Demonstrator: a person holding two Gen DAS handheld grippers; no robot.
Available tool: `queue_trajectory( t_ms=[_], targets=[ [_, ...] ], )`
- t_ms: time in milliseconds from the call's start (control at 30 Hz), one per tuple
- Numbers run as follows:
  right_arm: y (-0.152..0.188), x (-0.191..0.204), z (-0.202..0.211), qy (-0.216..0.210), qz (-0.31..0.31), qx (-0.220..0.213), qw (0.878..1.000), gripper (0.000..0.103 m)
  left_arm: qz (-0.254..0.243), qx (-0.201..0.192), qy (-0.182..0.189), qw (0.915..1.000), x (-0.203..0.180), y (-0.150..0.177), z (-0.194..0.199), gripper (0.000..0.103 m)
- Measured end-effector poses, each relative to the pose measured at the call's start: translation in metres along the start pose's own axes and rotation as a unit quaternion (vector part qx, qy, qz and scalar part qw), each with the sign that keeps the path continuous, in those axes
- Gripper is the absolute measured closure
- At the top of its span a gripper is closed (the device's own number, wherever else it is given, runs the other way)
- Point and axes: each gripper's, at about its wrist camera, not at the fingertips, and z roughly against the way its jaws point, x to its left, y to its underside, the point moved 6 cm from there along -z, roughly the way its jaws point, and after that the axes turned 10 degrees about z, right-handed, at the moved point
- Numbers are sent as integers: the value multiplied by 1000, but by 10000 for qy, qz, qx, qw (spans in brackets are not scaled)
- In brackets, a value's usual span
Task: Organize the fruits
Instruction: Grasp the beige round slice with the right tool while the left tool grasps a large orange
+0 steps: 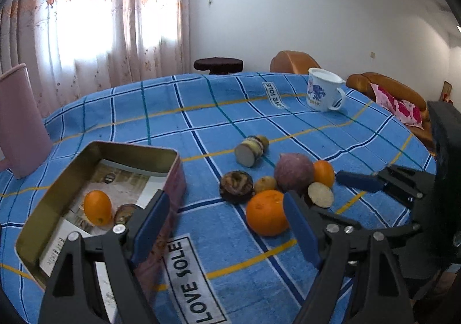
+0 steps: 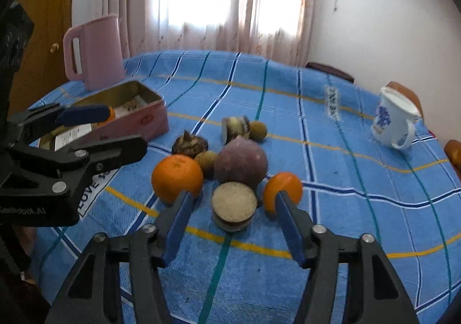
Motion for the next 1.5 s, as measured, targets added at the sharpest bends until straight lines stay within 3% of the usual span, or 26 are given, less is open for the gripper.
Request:
queue_trajectory(
  t_ms=[167,267,333,567,733,967,1033,1267,1500],
  targets=[
    [6,3,-16,-330,-51,408,9986,57,1,170,61,9998,-3,4,-10,20],
    [6,-1,-15,-364,-152,381,9985,67,-50,230,88,9997,-6,7,-13,20],
    [4,-3,-11,-403,-203,244,9987,67,-69,303,116,9994,-9,9,-16,20],
    [0,-17,15,226,-389,-316,9985,67,-144,382,196,9990,-17,10,-21,22],
    [-8,-27,17,398,-403,-384,9977,67,-259,718,327,9965,-30,14,-38,42],
    [-7,-33,14,197,-600,-352,9974,67,-130,963,596,9935,-36,16,-46,48],
    [-7,-33,15,206,-622,-387,9971,67,-165,966,615,9933,-38,17,-46,54],
    [-8,-33,22,269,-612,-564,9962,67,-188,936,634,9934,-40,18,-45,55],
    [-9,-33,32,331,-579,-824,9944,67,-159,621,625,9960,-37,13,-33,55]
  ],
)
